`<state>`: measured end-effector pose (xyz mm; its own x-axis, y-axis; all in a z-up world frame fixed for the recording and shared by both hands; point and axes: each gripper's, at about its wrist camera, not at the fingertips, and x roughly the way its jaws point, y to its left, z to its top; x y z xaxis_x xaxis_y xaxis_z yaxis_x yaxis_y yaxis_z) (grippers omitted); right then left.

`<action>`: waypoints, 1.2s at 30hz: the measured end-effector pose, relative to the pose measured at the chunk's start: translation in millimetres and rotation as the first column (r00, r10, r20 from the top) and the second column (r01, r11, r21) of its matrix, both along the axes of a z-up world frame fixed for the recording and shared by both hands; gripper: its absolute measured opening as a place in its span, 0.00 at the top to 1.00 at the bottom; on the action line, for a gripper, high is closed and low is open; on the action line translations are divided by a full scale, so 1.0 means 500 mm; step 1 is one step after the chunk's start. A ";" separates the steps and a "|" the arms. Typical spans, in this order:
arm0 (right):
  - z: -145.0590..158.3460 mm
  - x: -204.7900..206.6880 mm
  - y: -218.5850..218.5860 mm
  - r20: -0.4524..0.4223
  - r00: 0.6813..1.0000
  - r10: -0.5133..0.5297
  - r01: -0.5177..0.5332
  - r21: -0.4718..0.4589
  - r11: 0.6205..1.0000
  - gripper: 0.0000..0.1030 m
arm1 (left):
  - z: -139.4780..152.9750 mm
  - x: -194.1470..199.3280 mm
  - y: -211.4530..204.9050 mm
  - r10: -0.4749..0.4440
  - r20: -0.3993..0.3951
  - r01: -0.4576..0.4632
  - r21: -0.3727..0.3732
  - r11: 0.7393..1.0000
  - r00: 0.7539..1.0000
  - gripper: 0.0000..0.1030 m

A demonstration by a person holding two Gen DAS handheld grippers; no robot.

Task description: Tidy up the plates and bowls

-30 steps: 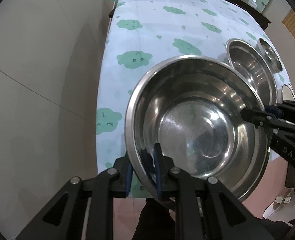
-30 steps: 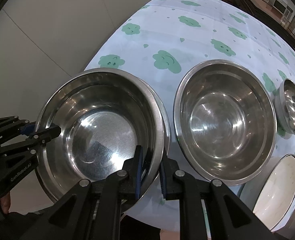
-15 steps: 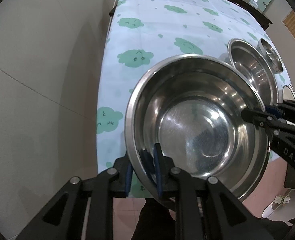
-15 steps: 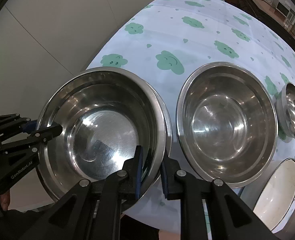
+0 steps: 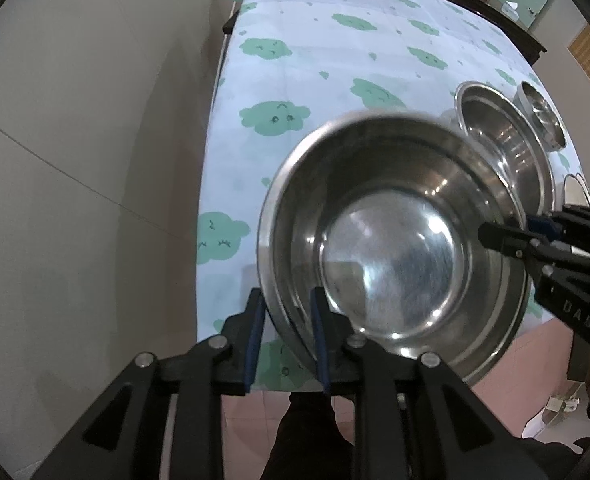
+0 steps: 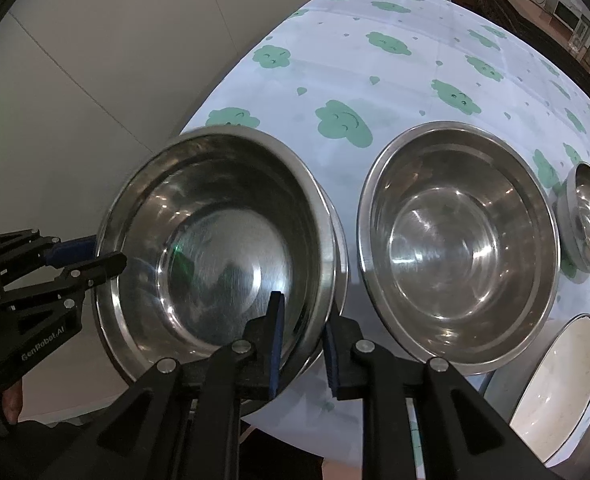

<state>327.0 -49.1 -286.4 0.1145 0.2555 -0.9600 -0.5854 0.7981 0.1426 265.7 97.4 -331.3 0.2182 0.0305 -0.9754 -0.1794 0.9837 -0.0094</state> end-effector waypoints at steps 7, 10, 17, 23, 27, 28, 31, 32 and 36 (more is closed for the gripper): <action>0.009 -0.003 -0.010 0.003 1.000 -0.013 0.013 0.017 1.000 0.77 | 0.026 -0.003 -0.004 -0.005 0.045 0.006 -0.011 1.000 0.999 0.78; 0.011 -0.002 -0.012 0.003 1.000 -0.021 0.021 0.021 1.000 0.72 | 0.030 -0.002 -0.009 -0.015 0.049 0.015 -0.007 1.000 0.999 0.78; 0.015 -0.004 -0.018 0.009 0.999 -0.036 0.036 0.042 0.998 0.68 | 0.028 -0.001 -0.008 -0.010 0.044 0.011 -0.007 1.000 0.999 0.77; 0.040 -0.004 -0.015 0.049 0.998 -0.033 0.030 0.061 0.998 0.65 | 0.026 -0.002 -0.012 -0.016 0.042 0.016 -0.009 1.000 0.999 0.77; 0.045 -0.005 -0.011 0.050 0.998 -0.027 0.023 0.075 0.997 0.65 | 0.026 -0.002 -0.012 -0.016 0.043 0.017 -0.009 1.000 0.999 0.77; 0.044 -0.005 -0.011 0.053 0.998 -0.026 0.022 0.072 0.997 0.65 | 0.026 -0.002 -0.012 -0.017 0.042 0.017 -0.010 1.000 0.999 0.77; 0.044 -0.006 -0.015 0.048 0.998 -0.032 0.029 0.073 0.997 0.65 | 0.026 0.002 -0.016 -0.023 0.041 0.024 -0.010 1.000 0.999 0.77; 0.044 -0.005 -0.017 0.050 0.998 -0.035 0.031 0.072 0.997 0.65 | 0.027 0.004 -0.018 -0.028 0.042 0.028 -0.009 1.000 0.999 0.77; 0.046 -0.003 -0.026 0.052 0.998 -0.044 0.040 0.071 0.997 0.65 | 0.031 0.018 -0.031 -0.050 0.046 0.050 -0.004 0.999 0.998 0.77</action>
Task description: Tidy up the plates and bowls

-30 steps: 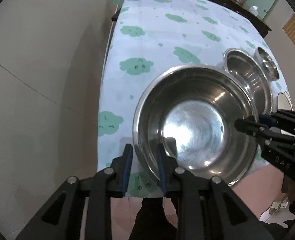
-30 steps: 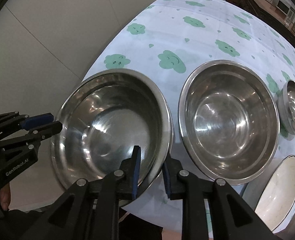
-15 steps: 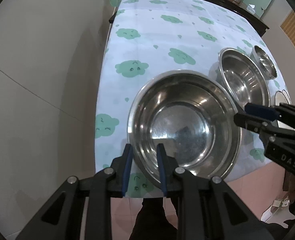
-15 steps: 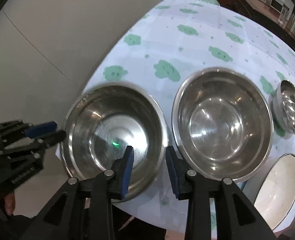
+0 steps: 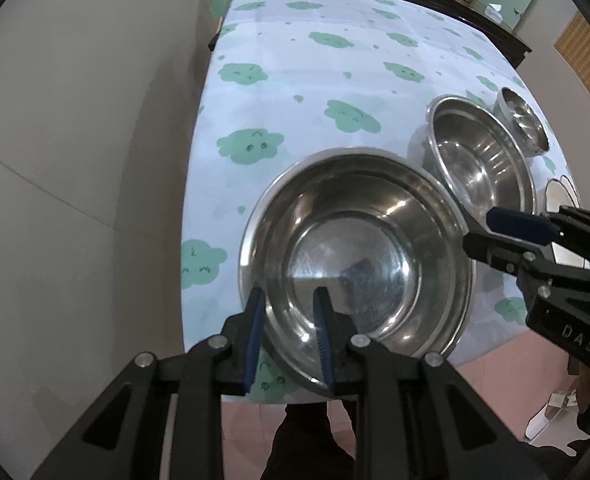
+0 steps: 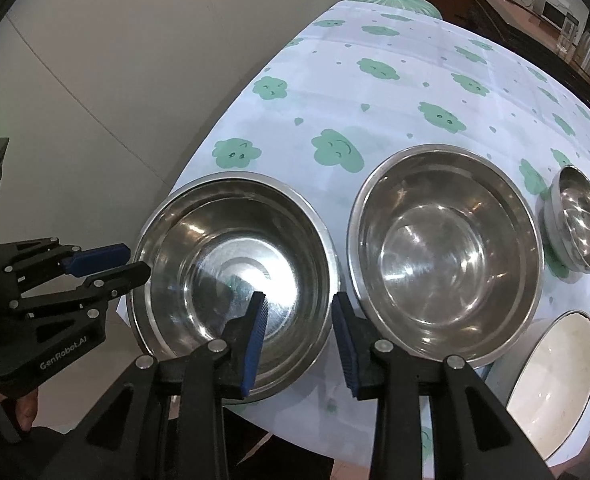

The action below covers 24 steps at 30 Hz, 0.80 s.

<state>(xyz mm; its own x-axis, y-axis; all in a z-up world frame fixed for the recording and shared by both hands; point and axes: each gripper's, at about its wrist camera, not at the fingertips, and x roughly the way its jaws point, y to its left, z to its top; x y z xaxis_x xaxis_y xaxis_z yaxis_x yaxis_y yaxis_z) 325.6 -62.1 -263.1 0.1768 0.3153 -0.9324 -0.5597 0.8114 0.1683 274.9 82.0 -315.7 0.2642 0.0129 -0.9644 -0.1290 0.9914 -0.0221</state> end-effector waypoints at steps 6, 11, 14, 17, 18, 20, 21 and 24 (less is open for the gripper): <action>0.007 0.007 -0.019 0.009 1.000 -0.026 0.026 -0.002 1.000 0.65 | 0.007 0.017 -0.019 -0.028 0.008 0.027 0.010 1.000 1.000 0.74; 0.009 0.014 -0.039 0.010 0.998 -0.054 0.054 0.008 0.999 0.65 | 0.006 0.030 -0.032 -0.043 0.009 0.043 0.009 0.999 0.999 0.62; 0.004 0.017 -0.052 0.006 0.998 -0.068 0.068 0.003 0.998 0.65 | 0.004 0.039 -0.043 -0.056 0.007 0.056 0.007 0.998 0.998 0.62; 0.001 0.020 -0.067 0.004 0.997 -0.083 0.083 0.002 0.997 0.65 | 0.004 0.049 -0.053 -0.064 0.005 0.064 0.007 0.998 0.998 0.62; 0.001 0.022 -0.071 0.004 0.996 -0.087 0.087 0.002 0.996 0.65 | 0.005 0.054 -0.056 -0.068 0.006 0.068 0.007 0.998 0.998 0.62; 0.000 0.027 -0.083 0.004 0.995 -0.099 0.099 0.000 0.995 0.65 | 0.007 0.062 -0.061 -0.072 0.008 0.072 0.009 0.997 0.997 0.61; 0.000 0.030 -0.089 0.004 0.994 -0.105 0.105 0.000 0.994 0.65 | 0.009 0.067 -0.064 -0.074 0.011 0.074 0.008 0.997 0.997 0.61; 0.001 0.038 -0.106 0.004 0.993 -0.122 0.122 0.001 0.993 0.65 | 0.015 0.083 -0.075 -0.088 0.016 0.088 0.015 0.996 0.996 0.61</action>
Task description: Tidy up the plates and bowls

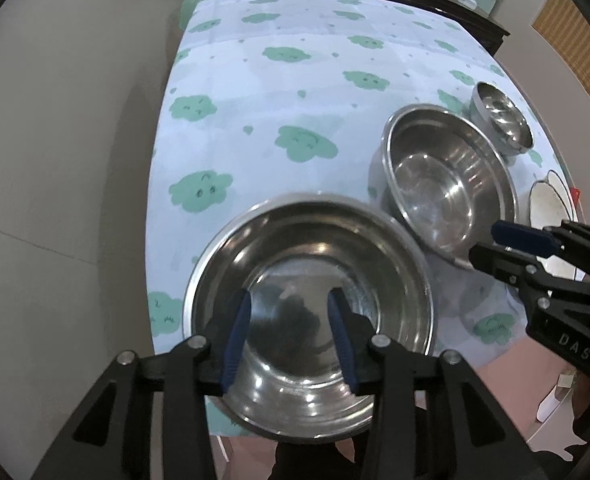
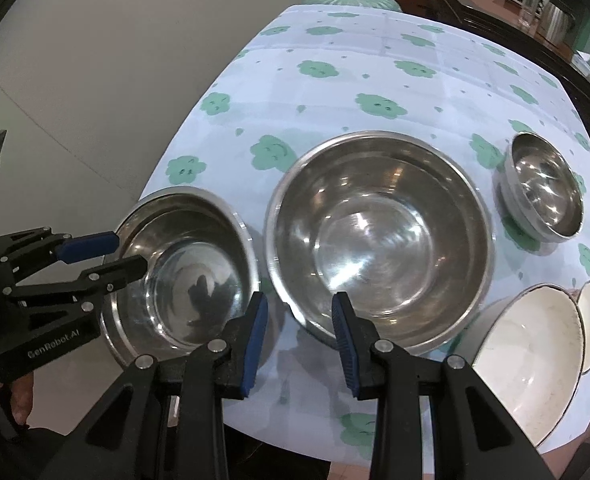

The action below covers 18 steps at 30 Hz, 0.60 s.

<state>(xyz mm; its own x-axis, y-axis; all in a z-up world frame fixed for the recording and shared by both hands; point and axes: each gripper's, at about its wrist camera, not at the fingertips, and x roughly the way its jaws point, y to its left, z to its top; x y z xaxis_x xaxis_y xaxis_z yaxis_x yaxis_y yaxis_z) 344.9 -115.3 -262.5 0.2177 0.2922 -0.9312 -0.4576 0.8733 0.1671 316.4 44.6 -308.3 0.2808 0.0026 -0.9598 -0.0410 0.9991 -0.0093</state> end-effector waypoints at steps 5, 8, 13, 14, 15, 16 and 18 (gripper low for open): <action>0.002 0.021 -0.028 0.002 1.000 -0.026 0.026 0.003 1.000 0.65 | 0.003 0.029 -0.020 -0.022 0.003 0.022 0.009 1.000 1.000 0.61; 0.004 0.035 -0.045 0.007 0.999 -0.039 0.039 0.004 0.999 0.65 | 0.006 0.049 -0.032 -0.034 0.006 0.034 0.013 0.999 0.999 0.61; 0.001 0.057 -0.073 0.005 0.998 -0.062 0.062 0.001 0.998 0.65 | 0.014 0.086 -0.053 -0.046 0.023 0.045 0.025 0.999 0.999 0.60; -0.001 0.063 -0.079 0.003 0.998 -0.066 0.066 -0.001 0.998 0.65 | 0.015 0.093 -0.056 -0.048 0.025 0.048 0.026 0.999 0.999 0.60; -0.002 0.066 -0.084 0.002 0.998 -0.069 0.069 -0.002 0.998 0.65 | 0.016 0.103 -0.061 -0.052 0.026 0.051 0.027 0.998 0.998 0.60; -0.003 0.071 -0.088 0.001 0.997 -0.074 0.074 -0.003 0.997 0.65 | 0.015 0.109 -0.065 -0.054 0.026 0.053 0.029 0.998 0.998 0.60; -0.006 0.081 -0.099 -0.003 0.997 -0.083 0.083 -0.003 0.997 0.65 | 0.014 0.124 -0.075 -0.063 0.026 0.062 0.032 0.998 0.998 0.60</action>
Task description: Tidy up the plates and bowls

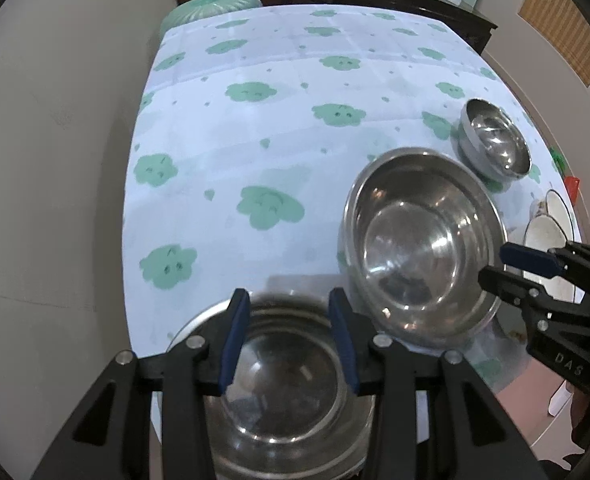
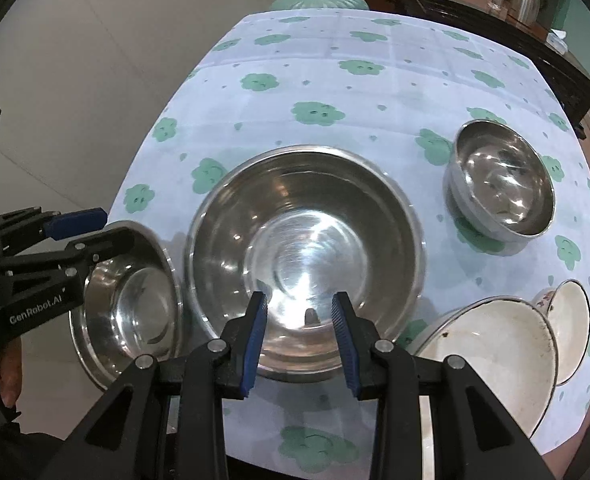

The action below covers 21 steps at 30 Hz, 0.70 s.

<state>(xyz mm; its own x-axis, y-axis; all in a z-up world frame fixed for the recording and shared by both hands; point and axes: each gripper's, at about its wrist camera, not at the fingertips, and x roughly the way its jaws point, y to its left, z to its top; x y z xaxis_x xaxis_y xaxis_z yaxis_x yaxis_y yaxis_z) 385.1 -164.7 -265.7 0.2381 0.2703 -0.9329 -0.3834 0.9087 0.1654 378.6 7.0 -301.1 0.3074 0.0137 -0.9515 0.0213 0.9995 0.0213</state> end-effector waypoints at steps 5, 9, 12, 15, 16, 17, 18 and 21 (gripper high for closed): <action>-0.006 0.030 -0.032 0.000 1.000 -0.031 0.031 -0.009 0.999 0.65 | -0.014 0.035 -0.028 -0.025 -0.013 0.025 0.014 1.000 1.000 0.60; -0.014 0.057 -0.059 -0.004 0.998 -0.056 0.056 -0.022 0.998 0.65 | -0.028 0.059 -0.038 -0.029 -0.027 0.030 0.024 0.999 0.999 0.60; -0.021 0.076 -0.075 -0.007 0.997 -0.075 0.074 -0.032 0.997 0.65 | -0.039 0.073 -0.041 -0.029 -0.040 0.030 0.026 0.999 0.999 0.60; -0.030 0.091 -0.084 -0.017 0.997 -0.081 0.080 -0.044 0.996 0.65 | -0.051 0.083 -0.044 -0.031 -0.054 0.032 0.024 0.999 0.998 0.60; -0.034 0.093 -0.085 -0.020 0.997 -0.080 0.079 -0.048 0.996 0.65 | -0.054 0.086 -0.046 -0.032 -0.058 0.034 0.025 0.999 0.998 0.60; -0.038 0.097 -0.086 -0.025 0.997 -0.079 0.078 -0.053 0.996 0.65 | -0.058 0.089 -0.048 -0.034 -0.062 0.035 0.025 0.999 0.998 0.60; -0.042 0.099 -0.088 -0.032 0.996 -0.080 0.078 -0.054 0.995 0.65 | -0.062 0.091 -0.049 -0.037 -0.067 0.039 0.022 0.999 0.997 0.60; -0.050 0.106 -0.091 -0.041 0.996 -0.084 0.081 -0.058 0.995 0.65 | -0.069 0.096 -0.054 -0.040 -0.077 0.041 0.017 0.999 0.996 0.60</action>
<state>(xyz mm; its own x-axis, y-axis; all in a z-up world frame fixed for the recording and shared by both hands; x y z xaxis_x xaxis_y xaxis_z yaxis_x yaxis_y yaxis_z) 437.9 -210.1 -290.7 0.2168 0.1982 -0.9559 -0.3002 0.9453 0.1279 426.6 -19.8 -335.6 0.2343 0.0204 -0.9720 0.0641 0.9973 0.0364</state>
